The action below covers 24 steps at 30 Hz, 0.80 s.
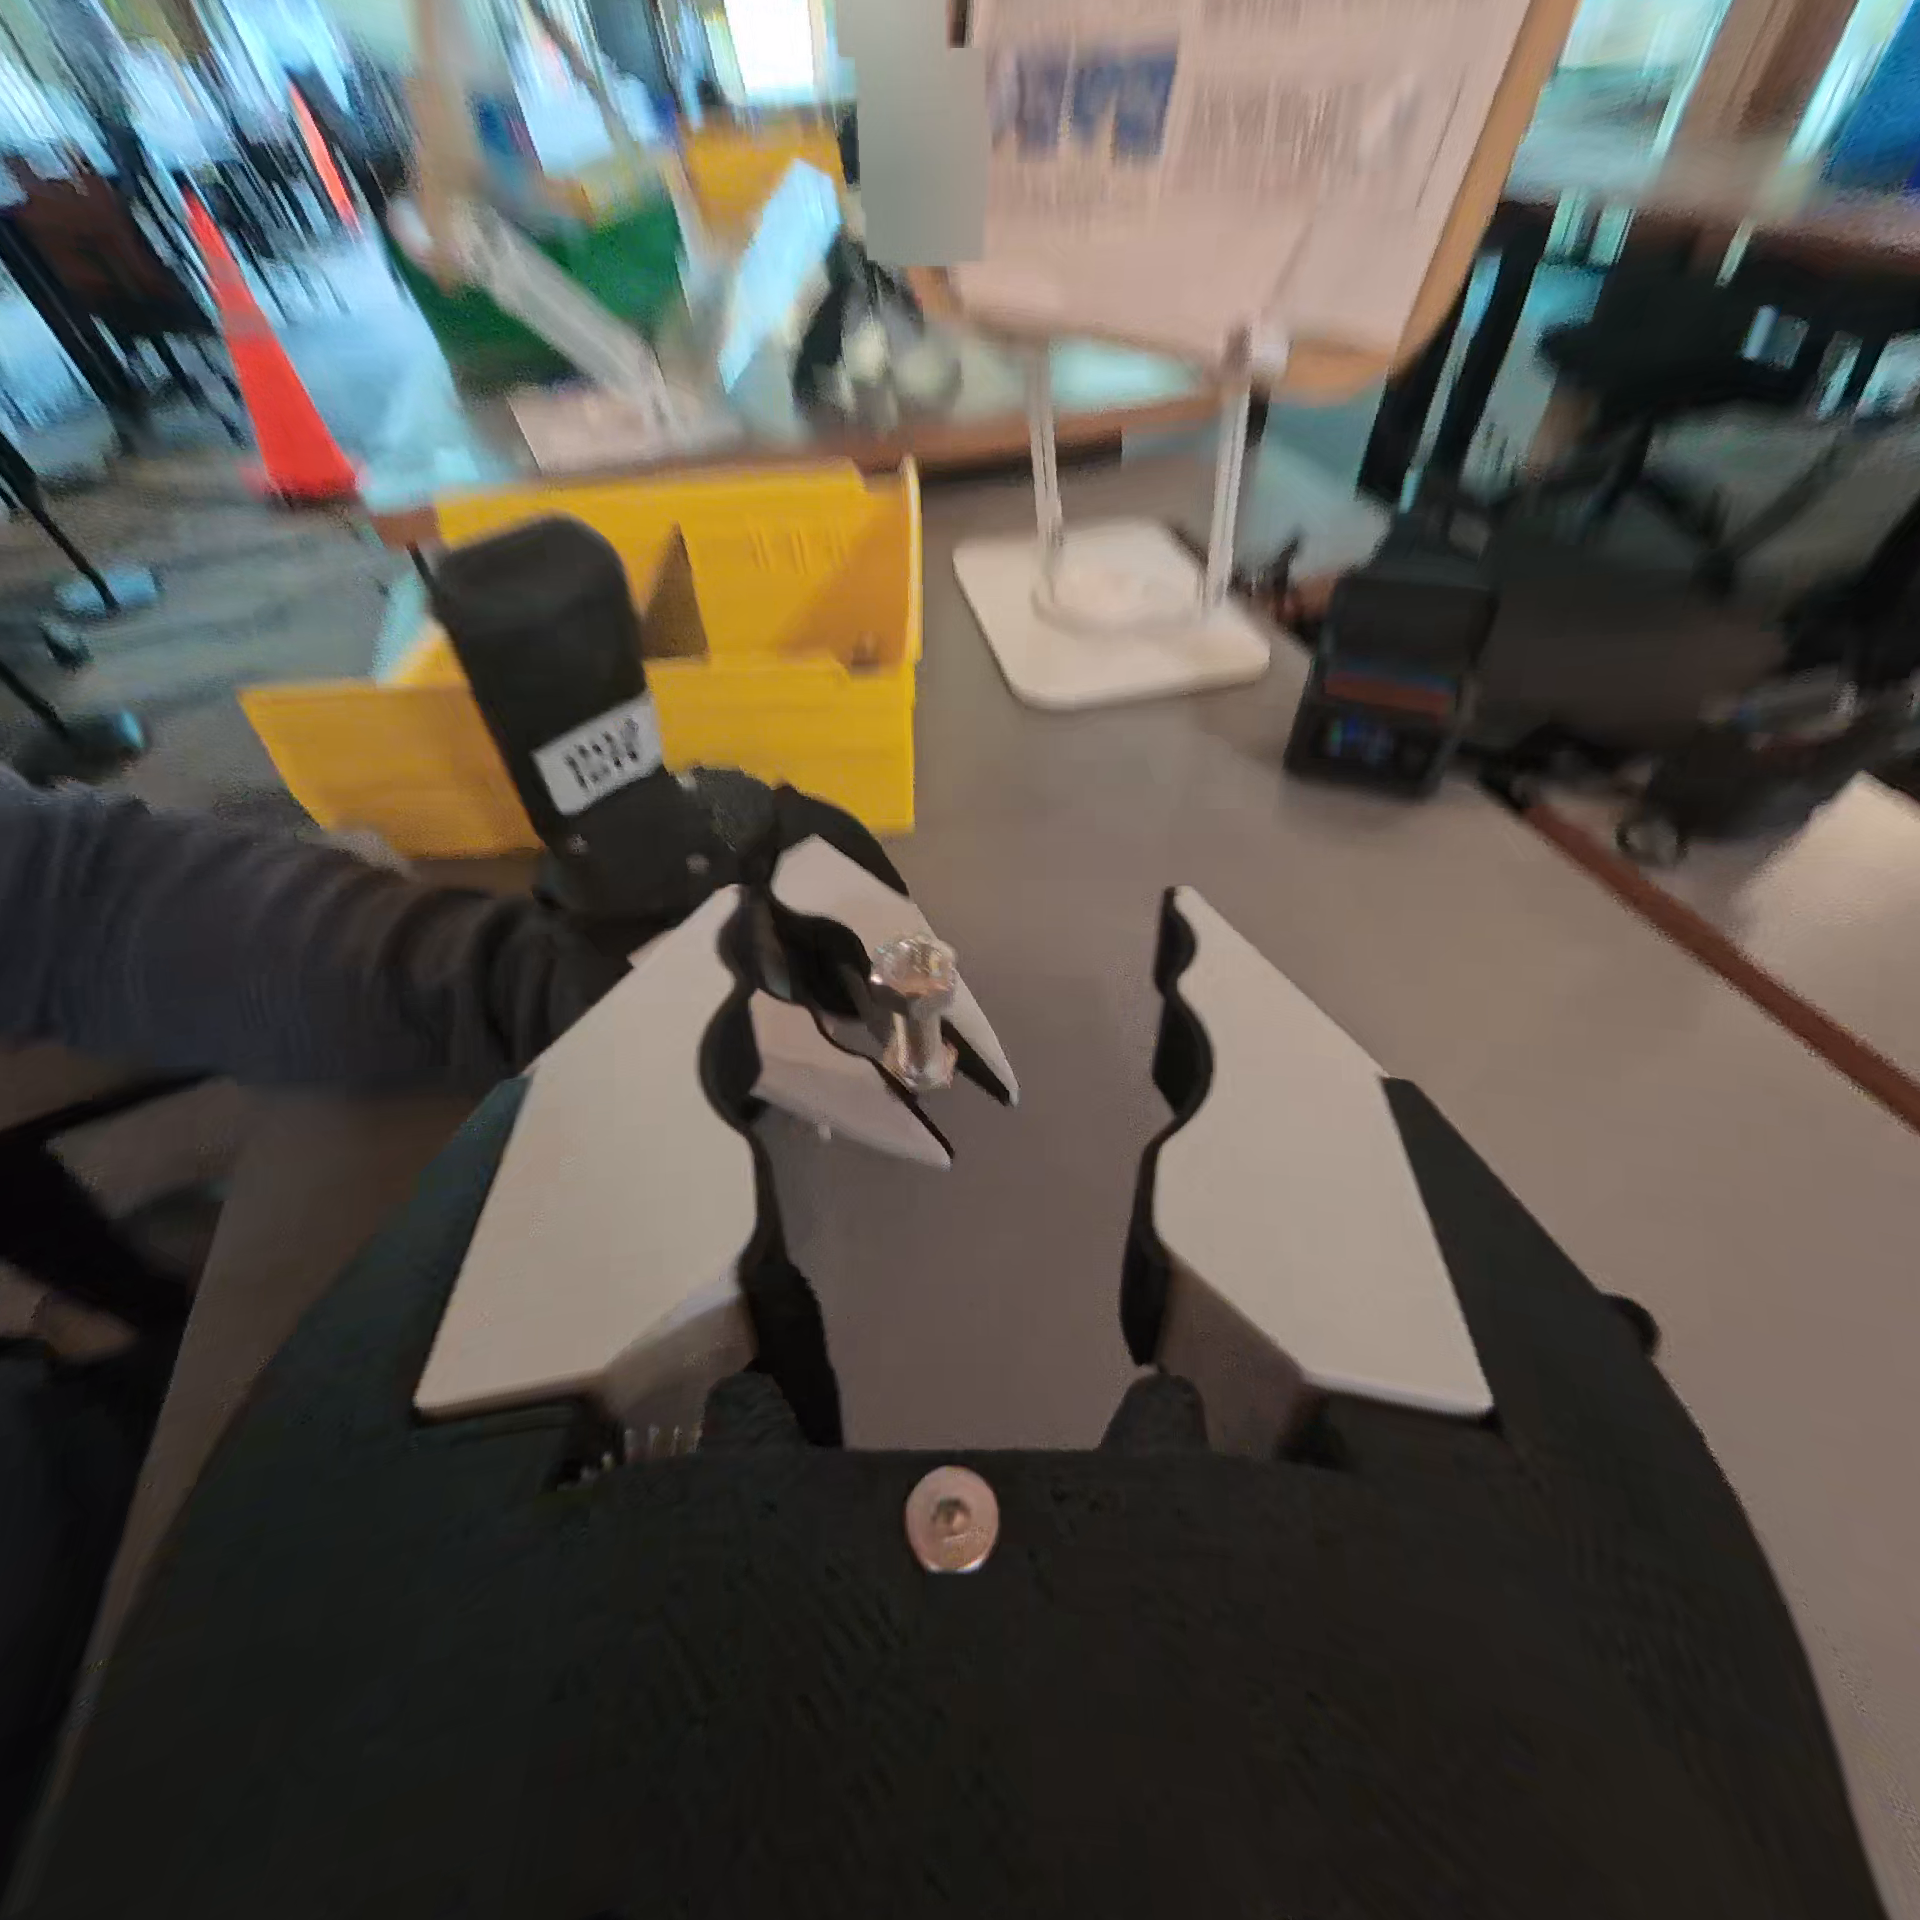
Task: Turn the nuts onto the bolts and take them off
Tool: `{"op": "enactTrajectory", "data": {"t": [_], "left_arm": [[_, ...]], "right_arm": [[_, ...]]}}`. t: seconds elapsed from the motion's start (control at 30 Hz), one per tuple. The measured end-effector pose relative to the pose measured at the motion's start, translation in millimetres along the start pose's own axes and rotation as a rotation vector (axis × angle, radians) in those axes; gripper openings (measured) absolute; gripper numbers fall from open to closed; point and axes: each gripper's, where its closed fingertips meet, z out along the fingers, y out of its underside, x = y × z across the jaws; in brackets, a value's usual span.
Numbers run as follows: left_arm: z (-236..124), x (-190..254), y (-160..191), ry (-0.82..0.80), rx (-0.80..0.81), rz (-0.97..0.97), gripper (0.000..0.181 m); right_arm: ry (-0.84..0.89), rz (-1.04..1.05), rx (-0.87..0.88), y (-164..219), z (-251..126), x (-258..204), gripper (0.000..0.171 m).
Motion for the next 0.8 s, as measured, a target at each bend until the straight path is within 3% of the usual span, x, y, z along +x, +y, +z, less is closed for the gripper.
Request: {"op": "enactTrajectory", "data": {"t": [0.1,0.17,0.43,0.8], "left_arm": [[1,16,-4,0.095,0.029,0.003,0.016],[3,27,-4,0.153,0.027,0.005,0.016],[5,43,-1,0.235,0.009,0.002,0.016],[1,25,-7,0.169,0.046,-0.07,0.016]], "right_arm": [[-0.017,-0.009,0.327,3,-15,-21,0.082],[0.013,-0.01,0.407,18,-21,-26,0.084],[-0.087,-0.072,0.31,21,-11,-52,0.09],[-0.117,-0.102,0.263,26,-12,-59,0.087]]}}
